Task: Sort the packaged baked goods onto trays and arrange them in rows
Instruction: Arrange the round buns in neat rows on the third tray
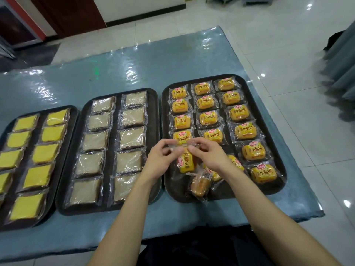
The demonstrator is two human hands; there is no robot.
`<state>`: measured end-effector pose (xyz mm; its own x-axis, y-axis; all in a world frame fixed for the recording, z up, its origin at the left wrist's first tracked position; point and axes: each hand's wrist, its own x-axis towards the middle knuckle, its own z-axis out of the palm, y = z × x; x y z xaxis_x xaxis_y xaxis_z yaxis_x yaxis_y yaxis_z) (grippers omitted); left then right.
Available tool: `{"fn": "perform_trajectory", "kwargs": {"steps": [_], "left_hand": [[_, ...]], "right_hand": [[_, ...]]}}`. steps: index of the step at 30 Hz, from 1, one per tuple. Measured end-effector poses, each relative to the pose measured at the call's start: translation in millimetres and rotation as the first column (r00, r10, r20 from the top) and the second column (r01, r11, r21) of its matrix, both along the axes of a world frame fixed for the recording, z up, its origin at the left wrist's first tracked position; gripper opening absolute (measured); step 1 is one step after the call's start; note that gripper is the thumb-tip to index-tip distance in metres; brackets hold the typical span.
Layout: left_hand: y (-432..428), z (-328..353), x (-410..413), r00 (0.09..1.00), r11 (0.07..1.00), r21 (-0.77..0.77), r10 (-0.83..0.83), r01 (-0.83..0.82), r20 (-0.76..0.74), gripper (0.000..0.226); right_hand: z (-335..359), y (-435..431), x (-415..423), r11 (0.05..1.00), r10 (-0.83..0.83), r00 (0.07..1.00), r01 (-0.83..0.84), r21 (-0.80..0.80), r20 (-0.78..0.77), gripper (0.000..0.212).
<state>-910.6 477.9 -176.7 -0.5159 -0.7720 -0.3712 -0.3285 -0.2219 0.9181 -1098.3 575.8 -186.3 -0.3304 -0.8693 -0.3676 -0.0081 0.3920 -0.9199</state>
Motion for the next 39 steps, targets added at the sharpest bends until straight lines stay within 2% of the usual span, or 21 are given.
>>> {"fn": "perform_trajectory", "kwargs": {"steps": [2,4,7,9,10,13,15,16,18,20,22,25,27,29,34,37,39], "left_hand": [[-2,-2,-4,0.997,0.994,0.084,0.067,-0.063,-0.045,0.043],[-4,-6,-3,0.999,0.992,0.117,0.043,-0.040,-0.027,0.042],[-9,-14,0,0.989,0.981,0.146,0.137,-0.128,-0.052,0.037],[-14,-15,1,0.973,0.963,0.171,0.222,-0.208,-0.062,0.039],[-17,-16,1,0.975,0.966,0.147,0.219,-0.211,-0.041,0.037],[-22,-19,2,0.989,0.986,0.084,0.147,-0.146,0.000,0.031],[-24,-22,4,0.994,0.992,0.066,0.103,-0.104,0.024,0.039],[-24,-25,5,0.996,0.996,0.053,0.074,-0.077,0.057,0.046],[-24,-33,7,0.987,0.999,0.015,0.039,-0.042,0.158,0.064],[-23,-44,9,0.970,0.998,-0.047,0.053,-0.043,0.239,0.079],[-20,-52,8,0.956,0.995,-0.102,0.049,-0.021,0.289,0.081],[-14,-60,8,0.917,0.973,-0.211,-0.002,0.094,0.399,0.061],[-14,-63,8,0.892,0.953,-0.259,-0.022,0.155,0.452,0.046],[-12,-65,7,0.871,0.928,-0.307,-0.036,0.211,0.490,0.040],[-6,-69,6,0.806,0.839,-0.431,-0.015,0.332,0.592,0.041],[-1,-72,8,0.797,0.793,-0.483,-0.007,0.372,0.604,0.044],[5,-73,10,0.783,0.694,-0.582,0.041,0.425,0.621,0.049]], "right_hand": [[-3,-2,1,0.984,-0.177,0.976,0.180,-0.010,0.129,0.015],[-5,-1,-3,0.959,-0.271,0.926,0.282,-0.002,0.263,0.017],[-2,3,-11,0.990,-0.138,0.946,0.140,0.014,0.292,0.029],[0,5,-10,0.999,-0.015,0.979,0.006,0.044,0.206,0.035],[0,4,-8,0.998,0.001,0.989,-0.010,0.058,0.148,0.033],[-6,-2,-3,0.995,-0.092,0.995,0.091,0.042,0.037,0.032],[-11,-5,1,0.994,-0.088,0.986,0.096,0.055,-0.142,0.029],[-14,-5,2,0.995,-0.030,0.956,0.057,0.085,-0.292,0.028],[-20,-2,3,0.981,0.164,0.807,-0.072,0.181,-0.567,0.032],[-24,3,2,0.946,0.322,0.655,-0.189,0.265,-0.683,0.045],[-25,9,-3,0.910,0.414,0.575,-0.249,0.331,-0.706,0.060],[-23,16,-4,0.851,0.524,0.472,-0.311,0.423,-0.709,0.065],[-24,17,2,0.829,0.559,0.445,-0.330,0.452,-0.699,0.063],[-24,18,4,0.820,0.571,0.416,-0.330,0.467,-0.708,0.062],[-21,22,4,0.815,0.576,0.384,-0.337,0.471,-0.722,0.060],[-19,24,3,0.818,0.571,0.378,-0.336,0.466,-0.729,0.056],[-19,25,3,0.821,0.566,0.378,-0.339,0.460,-0.733,0.053]]}}
